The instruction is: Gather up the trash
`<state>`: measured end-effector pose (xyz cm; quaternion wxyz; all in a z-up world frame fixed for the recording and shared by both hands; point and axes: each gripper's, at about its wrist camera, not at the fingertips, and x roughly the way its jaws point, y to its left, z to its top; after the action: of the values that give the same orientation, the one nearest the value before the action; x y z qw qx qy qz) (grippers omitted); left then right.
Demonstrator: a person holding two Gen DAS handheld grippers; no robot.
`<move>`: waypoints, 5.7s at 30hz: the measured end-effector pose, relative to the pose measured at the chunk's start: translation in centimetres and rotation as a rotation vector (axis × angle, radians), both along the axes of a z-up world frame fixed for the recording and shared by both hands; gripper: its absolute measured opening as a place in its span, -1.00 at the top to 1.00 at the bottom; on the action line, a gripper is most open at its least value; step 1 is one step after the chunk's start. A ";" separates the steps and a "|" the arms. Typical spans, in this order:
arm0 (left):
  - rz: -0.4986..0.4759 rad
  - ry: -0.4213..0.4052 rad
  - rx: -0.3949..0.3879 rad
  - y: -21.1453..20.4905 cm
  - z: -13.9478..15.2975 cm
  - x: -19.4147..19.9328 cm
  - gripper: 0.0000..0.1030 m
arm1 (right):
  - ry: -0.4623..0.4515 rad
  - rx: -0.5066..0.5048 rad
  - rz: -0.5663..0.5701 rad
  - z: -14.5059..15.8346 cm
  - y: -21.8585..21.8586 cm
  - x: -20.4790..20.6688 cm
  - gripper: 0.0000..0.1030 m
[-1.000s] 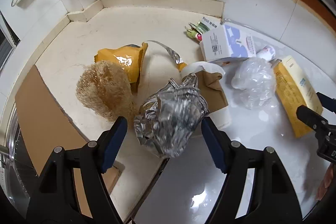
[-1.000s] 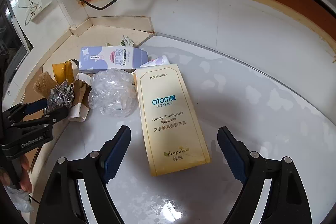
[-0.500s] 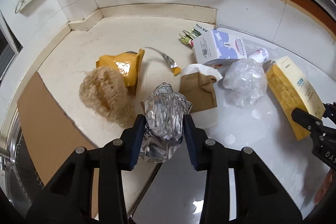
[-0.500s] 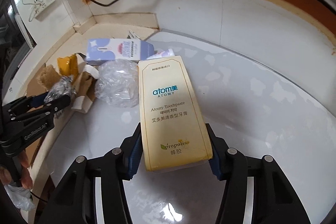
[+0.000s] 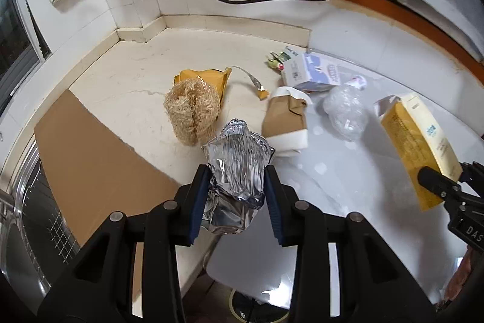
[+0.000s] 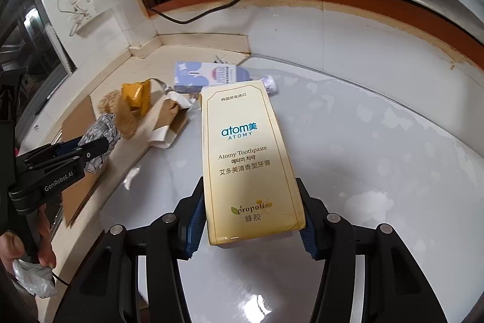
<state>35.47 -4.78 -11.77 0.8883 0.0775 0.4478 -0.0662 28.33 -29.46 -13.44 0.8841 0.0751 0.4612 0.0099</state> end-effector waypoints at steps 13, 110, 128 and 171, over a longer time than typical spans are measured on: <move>-0.041 -0.016 -0.049 0.8 2.9 -7.1 0.36 | -0.015 0.032 0.015 2.3 1.1 -4.8 -0.03; 0.136 0.553 -0.208 8.3 -38.4 -30.0 0.35 | 0.715 0.100 0.226 -41.7 15.9 -22.7 -0.08; 0.184 0.548 -0.182 9.3 -38.5 -29.8 -0.13 | 0.695 0.140 0.155 -41.0 14.2 -22.3 -0.40; 0.169 0.261 -0.153 9.1 -20.1 -33.3 -0.14 | 0.236 0.095 0.295 -22.5 14.4 -26.6 -0.40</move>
<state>2.21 4.36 -31.83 0.8284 -0.0377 0.5577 -0.0347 1.72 -15.03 -35.99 0.8082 0.0490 0.5668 0.1522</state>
